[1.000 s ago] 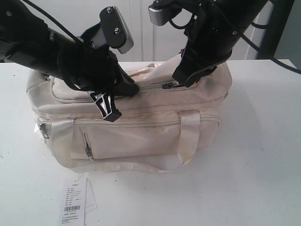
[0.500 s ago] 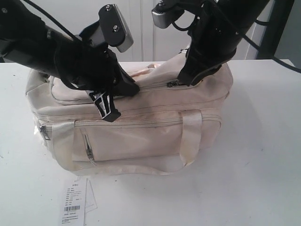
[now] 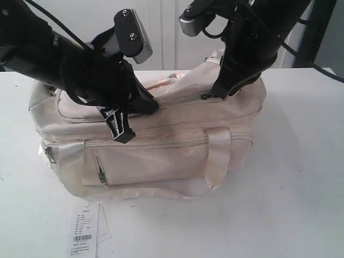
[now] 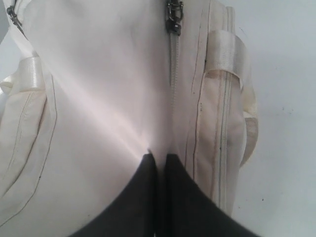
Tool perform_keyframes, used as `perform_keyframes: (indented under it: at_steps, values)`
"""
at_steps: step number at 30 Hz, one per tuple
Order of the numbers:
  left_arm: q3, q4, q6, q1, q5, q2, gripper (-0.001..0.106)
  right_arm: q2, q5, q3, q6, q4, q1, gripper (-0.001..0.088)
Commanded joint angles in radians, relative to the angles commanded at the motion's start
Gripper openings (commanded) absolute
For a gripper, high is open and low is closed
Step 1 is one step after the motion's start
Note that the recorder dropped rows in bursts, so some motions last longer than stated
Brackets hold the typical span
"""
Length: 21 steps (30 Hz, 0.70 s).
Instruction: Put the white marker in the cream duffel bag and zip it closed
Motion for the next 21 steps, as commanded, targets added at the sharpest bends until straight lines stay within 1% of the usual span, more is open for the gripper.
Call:
perform_keyframes:
  at_steps: [4, 10, 21]
  values:
    - [0.0, 0.0, 0.0, 0.0, 0.0, 0.0, 0.0, 0.0, 0.0, 0.0, 0.0, 0.0, -0.028, 0.0]
    - [0.0, 0.0, 0.0, 0.0, 0.0, 0.0, 0.0, 0.0, 0.0, 0.0, 0.0, 0.0, -0.053, 0.0]
    - [0.0, 0.0, 0.002, 0.0, -0.006, -0.037, 0.0, 0.0, 0.0, 0.0, 0.0, 0.007, -0.081, 0.0]
